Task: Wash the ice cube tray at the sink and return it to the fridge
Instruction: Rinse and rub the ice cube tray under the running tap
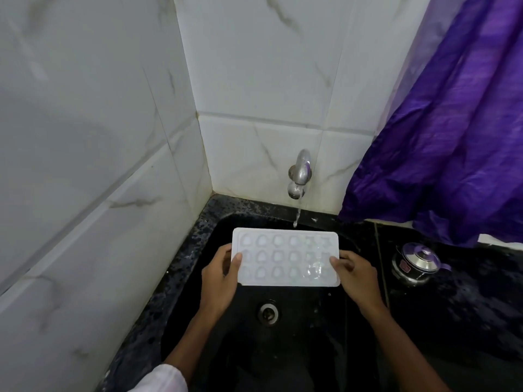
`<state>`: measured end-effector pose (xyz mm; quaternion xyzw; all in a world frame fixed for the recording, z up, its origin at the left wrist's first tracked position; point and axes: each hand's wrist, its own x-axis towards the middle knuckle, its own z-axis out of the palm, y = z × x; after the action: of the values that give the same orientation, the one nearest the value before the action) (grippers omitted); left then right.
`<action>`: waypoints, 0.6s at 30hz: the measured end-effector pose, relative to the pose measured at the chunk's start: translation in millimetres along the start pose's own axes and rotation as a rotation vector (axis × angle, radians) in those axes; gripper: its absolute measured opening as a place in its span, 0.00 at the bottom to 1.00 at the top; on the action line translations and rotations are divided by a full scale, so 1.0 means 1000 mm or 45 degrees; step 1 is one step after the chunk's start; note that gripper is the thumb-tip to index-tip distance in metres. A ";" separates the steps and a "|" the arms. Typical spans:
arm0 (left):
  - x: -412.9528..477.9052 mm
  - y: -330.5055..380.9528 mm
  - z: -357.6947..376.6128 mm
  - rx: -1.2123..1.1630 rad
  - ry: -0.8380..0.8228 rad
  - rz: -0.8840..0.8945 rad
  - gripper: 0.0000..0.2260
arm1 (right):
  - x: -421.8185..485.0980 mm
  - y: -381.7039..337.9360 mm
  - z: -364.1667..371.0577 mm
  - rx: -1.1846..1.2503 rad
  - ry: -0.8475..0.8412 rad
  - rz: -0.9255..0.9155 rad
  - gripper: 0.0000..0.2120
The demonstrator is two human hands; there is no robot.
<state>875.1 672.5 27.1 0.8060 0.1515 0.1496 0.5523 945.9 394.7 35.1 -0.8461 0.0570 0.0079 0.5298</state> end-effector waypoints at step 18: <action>0.037 0.039 0.020 -0.600 0.003 -0.455 0.10 | 0.046 -0.058 0.036 -0.639 -0.043 -0.626 0.13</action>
<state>919.7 657.7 59.4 0.6159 0.2528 0.0819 0.7417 999.1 447.7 67.7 -0.9381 -0.1611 -0.0922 0.2924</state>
